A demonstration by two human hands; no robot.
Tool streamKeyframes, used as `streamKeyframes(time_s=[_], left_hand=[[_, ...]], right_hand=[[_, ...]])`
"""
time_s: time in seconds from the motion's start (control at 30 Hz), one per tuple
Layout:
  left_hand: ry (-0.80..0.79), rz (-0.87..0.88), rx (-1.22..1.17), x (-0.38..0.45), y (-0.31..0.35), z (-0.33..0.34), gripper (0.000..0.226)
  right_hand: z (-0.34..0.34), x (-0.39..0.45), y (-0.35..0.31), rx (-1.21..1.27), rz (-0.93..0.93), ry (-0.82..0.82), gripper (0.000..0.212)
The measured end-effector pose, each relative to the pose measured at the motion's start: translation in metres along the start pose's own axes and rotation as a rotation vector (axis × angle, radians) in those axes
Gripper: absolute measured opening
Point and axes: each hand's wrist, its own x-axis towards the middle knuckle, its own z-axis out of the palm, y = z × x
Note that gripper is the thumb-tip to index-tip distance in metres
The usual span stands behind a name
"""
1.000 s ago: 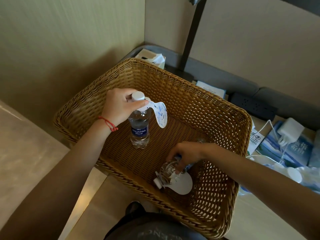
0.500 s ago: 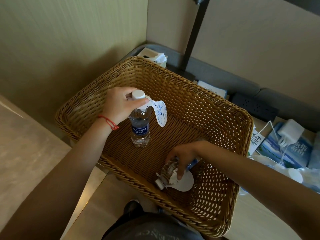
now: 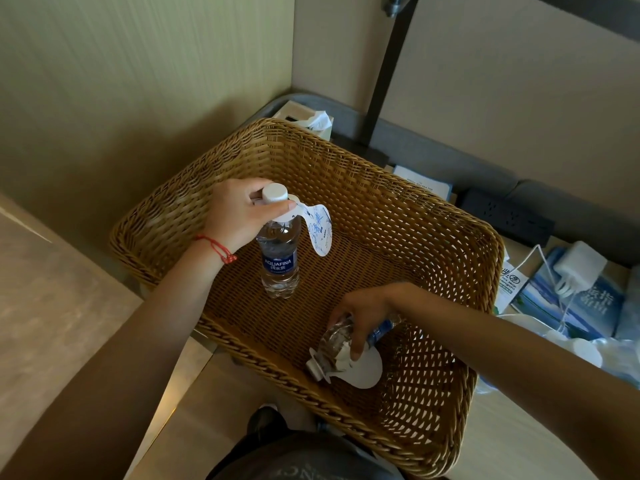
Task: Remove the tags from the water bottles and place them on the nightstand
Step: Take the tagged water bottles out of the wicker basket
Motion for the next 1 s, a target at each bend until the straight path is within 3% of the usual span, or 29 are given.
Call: streamKeyframes(time_s=[0.33, 0.8, 1.0], left_hand=[[-0.004, -0.027, -0.008, 0.001, -0.001, 0.001, 0.028], [-0.005, -0.040, -0.060, -0.001, -0.002, 0.001, 0.020], [-0.031, -0.073, -0.080, -0.001, 0.000, 0.003, 0.019]], right_hand=[[-0.012, -0.017, -0.001, 0.232, -0.137, 0.165, 0.062], [-0.021, -0.036, -0.004, 0.781, -0.423, 0.311, 0.055], [-0.022, -0.050, -0.015, 0.893, -0.557, 0.494, 0.083]])
